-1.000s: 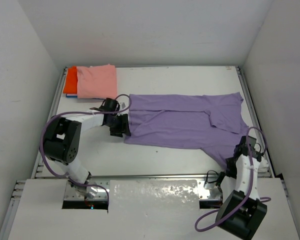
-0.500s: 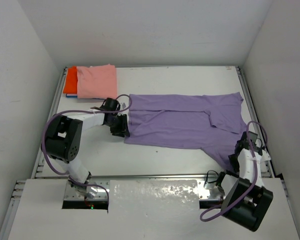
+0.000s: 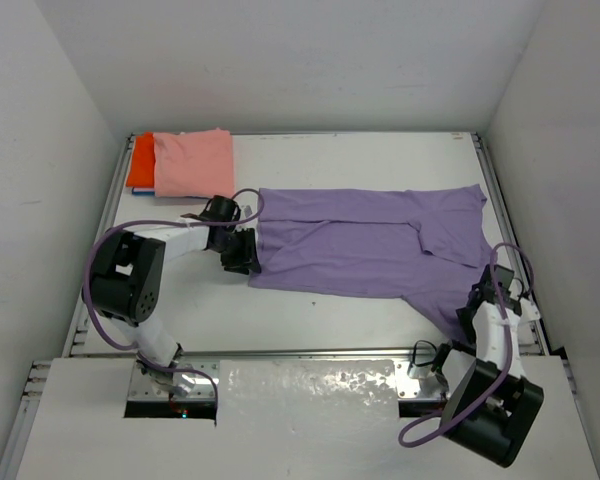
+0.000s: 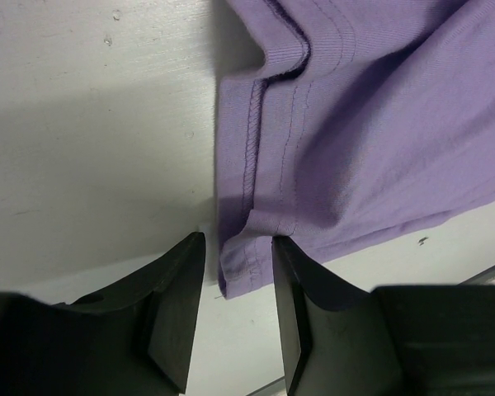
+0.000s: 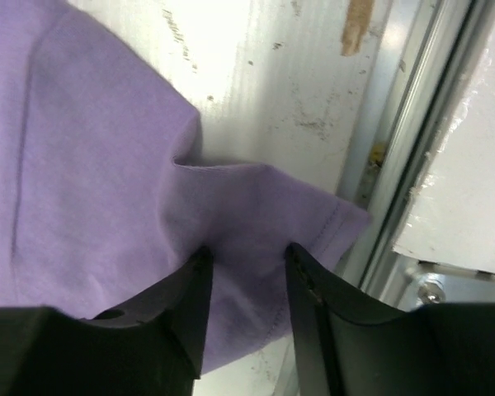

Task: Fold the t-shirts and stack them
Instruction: Grap the side of the flattened tshirt closest away from the robot with both arms

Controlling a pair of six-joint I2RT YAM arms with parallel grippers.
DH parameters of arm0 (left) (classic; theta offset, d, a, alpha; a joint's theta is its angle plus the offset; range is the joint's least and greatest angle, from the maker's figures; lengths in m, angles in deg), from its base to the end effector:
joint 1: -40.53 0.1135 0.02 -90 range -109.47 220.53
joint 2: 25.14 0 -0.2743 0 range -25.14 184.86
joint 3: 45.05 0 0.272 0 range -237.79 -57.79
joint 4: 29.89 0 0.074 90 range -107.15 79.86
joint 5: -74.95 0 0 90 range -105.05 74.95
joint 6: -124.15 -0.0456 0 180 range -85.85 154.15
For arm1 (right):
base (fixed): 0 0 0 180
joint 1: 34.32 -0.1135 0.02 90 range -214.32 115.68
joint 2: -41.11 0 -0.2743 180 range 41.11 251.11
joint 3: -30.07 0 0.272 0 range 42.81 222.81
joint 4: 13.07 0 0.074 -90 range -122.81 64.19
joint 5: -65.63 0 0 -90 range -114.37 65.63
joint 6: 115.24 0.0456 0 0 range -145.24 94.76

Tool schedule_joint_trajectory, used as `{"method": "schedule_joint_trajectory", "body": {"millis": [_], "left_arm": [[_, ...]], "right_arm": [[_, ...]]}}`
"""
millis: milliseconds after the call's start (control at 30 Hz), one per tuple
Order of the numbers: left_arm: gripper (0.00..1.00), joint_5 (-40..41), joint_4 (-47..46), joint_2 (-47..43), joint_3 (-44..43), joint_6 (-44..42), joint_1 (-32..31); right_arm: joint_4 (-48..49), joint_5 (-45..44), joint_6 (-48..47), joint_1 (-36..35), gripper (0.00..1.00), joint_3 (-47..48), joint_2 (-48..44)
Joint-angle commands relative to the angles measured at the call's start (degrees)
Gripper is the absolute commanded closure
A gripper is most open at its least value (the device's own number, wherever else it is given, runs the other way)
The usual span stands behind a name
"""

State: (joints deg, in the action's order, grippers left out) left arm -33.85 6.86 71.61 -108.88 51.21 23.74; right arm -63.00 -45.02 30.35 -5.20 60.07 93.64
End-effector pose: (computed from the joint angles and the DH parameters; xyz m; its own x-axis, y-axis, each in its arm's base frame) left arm 0.3033 -0.1069 0.1282 -0.9699 0.0026 -0.2435 0.1005 0.9150 -0.3908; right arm 0.1141 -0.0820 0.1157 -0.0184 0.8940 -0.4477 0.9970 0.0499 0.0586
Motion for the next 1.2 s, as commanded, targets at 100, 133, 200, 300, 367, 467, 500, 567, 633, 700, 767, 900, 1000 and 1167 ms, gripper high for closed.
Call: {"method": "schedule_joint_trajectory", "body": {"millis": [100, 133, 200, 300, 367, 467, 500, 567, 633, 700, 767, 900, 1000, 1167], "left_arm": [[0.69, 1.4, 2.3, 0.5, -1.2, 0.2, -0.5], [0.73, 1.3, 2.3, 0.5, -1.2, 0.3, -0.5], [0.89, 1.3, 1.8, 0.4, -1.4, 1.0, -0.5], [1.0, 0.5, 1.4, -0.5, -1.6, 2.9, -0.5], [1.0, 0.4, 1.4, -2.6, -1.5, 4.7, -0.5], [1.0, 2.0, 2.0, -6.3, -1.1, 6.5, -0.5], [1.0, 2.6, 2.3, -7.3, -0.9, 6.8, -0.5], [1.0, 4.7, 2.6, -9.9, -0.2, 8.3, -0.5], [1.0, 5.8, 3.1, -12.2, 0.4, 9.2, -0.5], [1.0, 6.2, 3.4, -13.2, 1.3, 10.6, -0.4], [1.0, 6.0, 3.6, -14.3, 2.0, 11.4, -0.4], [1.0, 5.6, 3.9, -15.5, 3.5, 12.5, -0.4], [1.0, 5.5, 4.4, -17.3, 4.4, 13.3, -0.4], [1.0, 5.5, 4.2, -19.1, 5.1, 15.3, -0.4]], "right_arm": [[4.6, 0.1, 1.6, 0.1, 0.85, -5.3, -1.5], [4.6, 0.1, 1.4, 0.1, 0.93, -5.4, -1.6], [3.0, -0.1, 0.5, 0.1, 1.0, -4.8, -1.4], [-3.0, -1.4, -1.3, 0.1, 1.0, -0.7, -0.4], [-9.0, -2.6, -2.2, 0.1, 1.0, 4.3, -0.3], [-13.6, -4.5, -3.9, 0.1, 1.0, 10.6, -0.2], [-14.6, -5.1, -4.1, 0.1, 1.0, 11.9, 0.0], [-16.8, -5.7, -3.7, 0.1, 1.0, 14.6, 0.5], [-18.0, -6.2, -3.4, 0.1, 1.0, 16.0, 0.6], [-18.4, -6.9, -3.9, 0.1, 1.0, 16.5, -0.2], [-18.9, -7.2, -5.0, 0.1, 1.0, 17.1, -0.2], [-20.3, -8.0, -4.9, 0.1, 1.0, 17.9, -0.7], [-19.9, -7.7, -5.5, 0.1, 1.0, 19.0, -0.9], [-17.7, -7.5, -7.2, 0.1, 1.0, 22.2, 0.1]]}}
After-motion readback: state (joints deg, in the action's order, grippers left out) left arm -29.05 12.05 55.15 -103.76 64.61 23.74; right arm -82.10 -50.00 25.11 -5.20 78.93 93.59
